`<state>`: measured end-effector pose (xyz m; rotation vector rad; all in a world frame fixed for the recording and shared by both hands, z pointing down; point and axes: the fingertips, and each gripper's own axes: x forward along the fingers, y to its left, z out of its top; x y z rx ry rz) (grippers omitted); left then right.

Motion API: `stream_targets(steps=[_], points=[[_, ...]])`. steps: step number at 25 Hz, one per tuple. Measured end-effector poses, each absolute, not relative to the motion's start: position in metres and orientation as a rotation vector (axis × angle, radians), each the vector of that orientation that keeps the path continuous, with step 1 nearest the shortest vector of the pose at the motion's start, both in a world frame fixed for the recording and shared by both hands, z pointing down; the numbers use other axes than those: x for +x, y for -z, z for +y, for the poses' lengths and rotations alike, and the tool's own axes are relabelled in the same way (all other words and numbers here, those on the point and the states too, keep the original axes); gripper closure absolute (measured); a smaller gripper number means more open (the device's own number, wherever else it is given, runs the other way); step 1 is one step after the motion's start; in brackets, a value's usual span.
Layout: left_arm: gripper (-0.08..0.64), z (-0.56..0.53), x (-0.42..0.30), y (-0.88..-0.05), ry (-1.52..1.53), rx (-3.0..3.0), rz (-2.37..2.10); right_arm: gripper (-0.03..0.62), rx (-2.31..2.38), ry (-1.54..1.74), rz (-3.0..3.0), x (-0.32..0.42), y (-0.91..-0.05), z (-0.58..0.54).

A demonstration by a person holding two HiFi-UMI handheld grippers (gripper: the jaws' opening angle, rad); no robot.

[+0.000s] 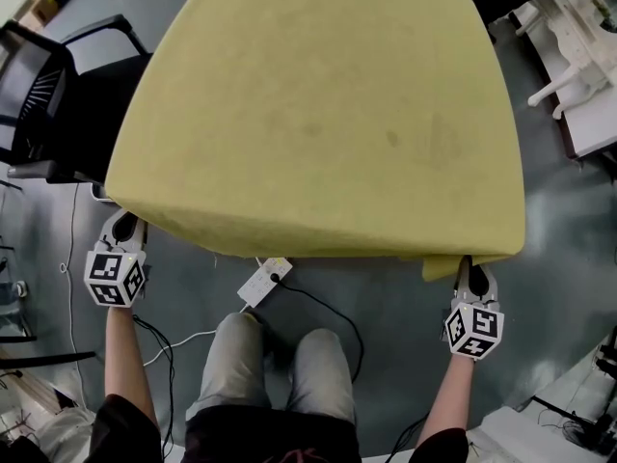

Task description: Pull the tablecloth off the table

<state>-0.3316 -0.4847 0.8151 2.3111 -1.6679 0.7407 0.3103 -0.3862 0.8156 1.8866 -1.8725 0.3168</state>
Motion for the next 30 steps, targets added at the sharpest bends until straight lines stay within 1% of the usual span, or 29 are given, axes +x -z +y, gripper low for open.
stream_targets(steps=[11,21,25,30], points=[[0.557,-0.436,-0.304,-0.788,-0.745,2.323,-1.588,0.583,1.829,-0.379,-1.904,0.300,-0.795,-0.349],[0.557,-0.405,-0.272,-0.714,-0.676,2.297,-1.590,0.582,1.770,-0.441,-1.990,0.285,-0.739,-0.307],[0.557,-0.399,-0.277,-0.690,-0.752,2.276,-1.603,0.581,1.726,-0.430,-2.026,0.284,-0.715,-0.299],[0.557,-0.384,-0.274,-0.681,-0.812,2.244,-1.577,0.581,1.710,-0.442,-2.038,0.283,-0.696,-0.292]])
